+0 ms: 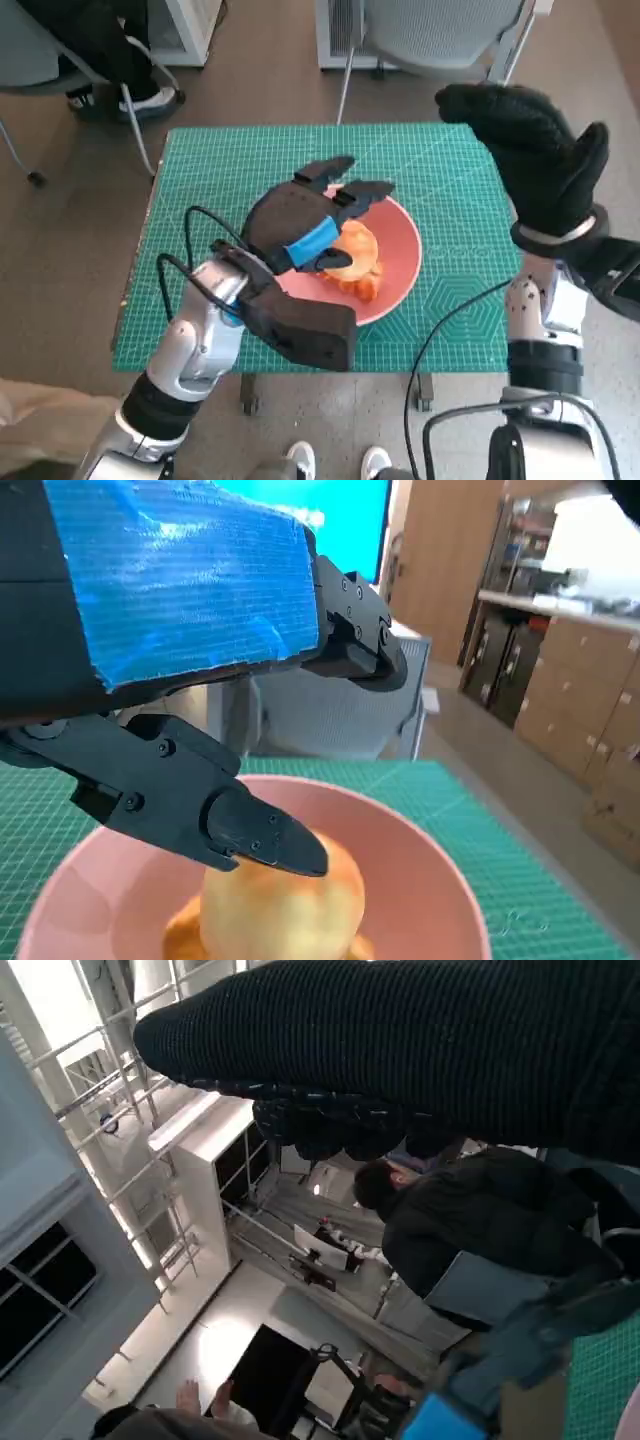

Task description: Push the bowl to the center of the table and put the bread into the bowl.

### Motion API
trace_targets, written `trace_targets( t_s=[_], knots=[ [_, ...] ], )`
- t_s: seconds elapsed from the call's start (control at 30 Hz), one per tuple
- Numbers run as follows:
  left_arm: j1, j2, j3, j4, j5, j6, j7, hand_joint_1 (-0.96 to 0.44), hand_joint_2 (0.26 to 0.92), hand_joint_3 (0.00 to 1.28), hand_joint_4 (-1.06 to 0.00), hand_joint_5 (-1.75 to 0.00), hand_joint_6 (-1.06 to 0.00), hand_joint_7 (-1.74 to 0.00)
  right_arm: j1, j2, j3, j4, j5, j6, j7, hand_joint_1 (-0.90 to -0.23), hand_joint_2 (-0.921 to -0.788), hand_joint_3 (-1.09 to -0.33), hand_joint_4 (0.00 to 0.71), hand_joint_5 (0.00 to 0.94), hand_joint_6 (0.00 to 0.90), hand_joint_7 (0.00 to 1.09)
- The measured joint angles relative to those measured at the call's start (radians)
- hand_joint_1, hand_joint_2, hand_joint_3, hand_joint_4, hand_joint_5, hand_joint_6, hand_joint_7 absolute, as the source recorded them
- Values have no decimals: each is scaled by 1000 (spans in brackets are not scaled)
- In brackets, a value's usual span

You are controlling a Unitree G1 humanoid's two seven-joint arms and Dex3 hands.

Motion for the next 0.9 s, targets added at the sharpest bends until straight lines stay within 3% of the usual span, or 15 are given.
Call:
trace_targets(
  t_s=[0.37, 0.63, 0.9],
  knots=[
    [28, 22, 57, -45, -24, -21, 17, -590, 921, 70, -201, -17, -316, -163, -1, 0, 1, 1, 0, 0, 0, -691, -921, -786, 346, 1, 400, 2],
    [47, 58, 169, -53, -116, -154, 129, -574, 921, 106, -260, -33, -355, -180, -2, -2, 2, 2, 0, 1, 0, -691, -921, -784, 347, 1, 401, 2],
    [47, 60, 221, -43, -175, -214, 177, -569, 921, 166, -278, -30, -364, -179, -4, -3, 3, 3, 0, 1, 0, -685, -921, -786, 348, 2, 402, 3]
  ],
)
